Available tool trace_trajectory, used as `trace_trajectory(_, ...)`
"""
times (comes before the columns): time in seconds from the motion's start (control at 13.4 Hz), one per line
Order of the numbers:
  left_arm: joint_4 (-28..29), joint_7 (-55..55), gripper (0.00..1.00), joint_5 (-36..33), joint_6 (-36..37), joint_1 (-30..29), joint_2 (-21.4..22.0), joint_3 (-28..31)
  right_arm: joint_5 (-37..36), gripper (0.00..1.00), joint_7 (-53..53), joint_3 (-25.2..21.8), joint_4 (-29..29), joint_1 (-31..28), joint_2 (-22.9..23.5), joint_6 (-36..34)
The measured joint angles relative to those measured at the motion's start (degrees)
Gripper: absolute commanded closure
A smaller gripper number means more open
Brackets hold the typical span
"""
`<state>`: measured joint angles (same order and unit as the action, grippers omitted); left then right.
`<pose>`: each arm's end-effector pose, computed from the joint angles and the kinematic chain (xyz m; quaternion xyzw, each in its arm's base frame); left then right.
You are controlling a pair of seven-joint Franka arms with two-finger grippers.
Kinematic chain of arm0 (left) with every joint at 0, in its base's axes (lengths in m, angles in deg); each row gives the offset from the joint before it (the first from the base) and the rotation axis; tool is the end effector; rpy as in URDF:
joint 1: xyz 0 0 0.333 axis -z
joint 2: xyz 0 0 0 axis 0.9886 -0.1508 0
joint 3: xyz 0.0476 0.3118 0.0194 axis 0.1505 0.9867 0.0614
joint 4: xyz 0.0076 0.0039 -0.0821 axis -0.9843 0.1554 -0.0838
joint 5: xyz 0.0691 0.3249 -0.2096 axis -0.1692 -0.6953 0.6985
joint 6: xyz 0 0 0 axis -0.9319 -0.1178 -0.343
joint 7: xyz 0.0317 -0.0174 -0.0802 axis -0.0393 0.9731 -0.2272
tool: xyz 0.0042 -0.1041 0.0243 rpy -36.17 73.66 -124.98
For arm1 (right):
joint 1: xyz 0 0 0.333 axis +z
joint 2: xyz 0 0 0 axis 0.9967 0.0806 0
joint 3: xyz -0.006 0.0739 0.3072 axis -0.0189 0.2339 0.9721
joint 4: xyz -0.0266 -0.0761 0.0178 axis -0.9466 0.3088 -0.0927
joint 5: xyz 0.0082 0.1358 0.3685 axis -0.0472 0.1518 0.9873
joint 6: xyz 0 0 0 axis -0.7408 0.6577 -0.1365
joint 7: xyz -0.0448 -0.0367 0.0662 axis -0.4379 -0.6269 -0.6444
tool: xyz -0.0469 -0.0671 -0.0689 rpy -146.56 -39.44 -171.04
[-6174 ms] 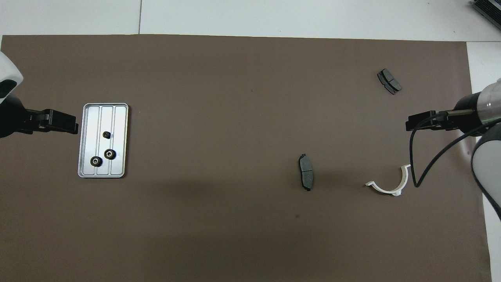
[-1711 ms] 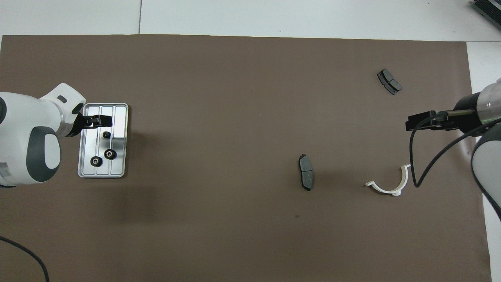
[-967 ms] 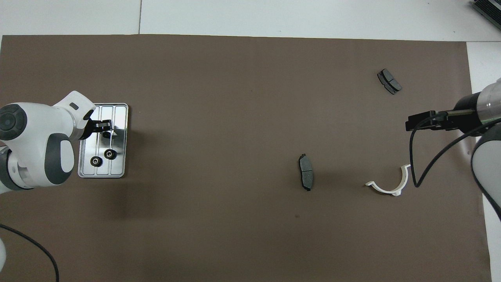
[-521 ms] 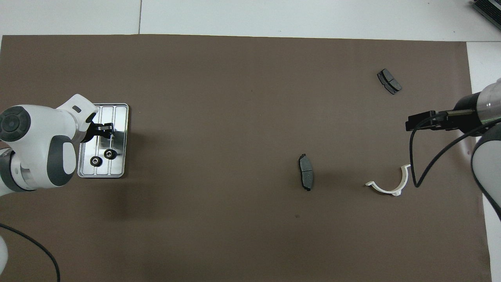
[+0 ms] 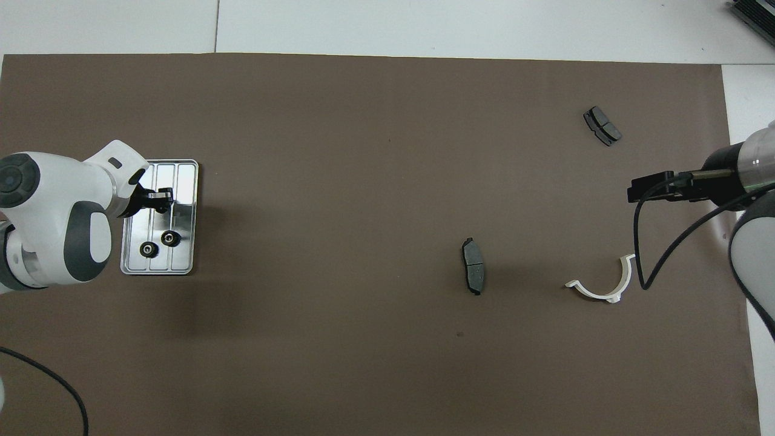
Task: Place bearing gear from tray to pile
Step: 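Lift the gear with the left gripper and carry it toward table center, then set the gear on the table center and return the left gripper to the tray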
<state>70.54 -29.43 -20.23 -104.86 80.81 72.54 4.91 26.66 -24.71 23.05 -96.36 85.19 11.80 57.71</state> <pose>0.5943 0.0062 0.3246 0.9981 0.0246 0.0557 0.0103 0.5583 0.0006 0.5660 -0.9993 -0.0014 -0.0245 0.0267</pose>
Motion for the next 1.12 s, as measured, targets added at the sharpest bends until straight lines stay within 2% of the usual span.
trace_trajectory(0.22, -8.0, 4.4, 1.00, 0.0, 12.0, 0.9, 2.2, -0.7, 0.0, 0.00, 0.0, 0.0, 0.0, 0.0, 0.0, 0.0)
trace_trajectory(0.45, -11.7, 17.8, 1.00, 0.0, 16.2, 7.4, 3.7, -1.1, 0.0, 0.00, 0.0, 0.0, 0.0, 0.0, 0.0, 0.0)
trace_trajectory(0.82, -11.7, 44.3, 1.00, -0.4, 10.2, 25.4, 1.5, -1.6, 0.0, 0.00, 0.0, 0.0, 0.0, 0.0, 0.0, 0.0)
trace_trajectory(0.97, -11.6, 54.8, 1.00, -3.0, 6.9, 31.7, -1.5, -1.6, 0.0, 0.00, 0.0, 0.0, 0.0, 0.0, 0.0, 0.0)
trace_trajectory(1.12, -12.4, 65.1, 1.00, -6.6, 1.6, 36.7, -7.1, -1.4, 0.0, 0.00, 0.0, 0.0, 0.0, 0.0, 0.0, 0.0)
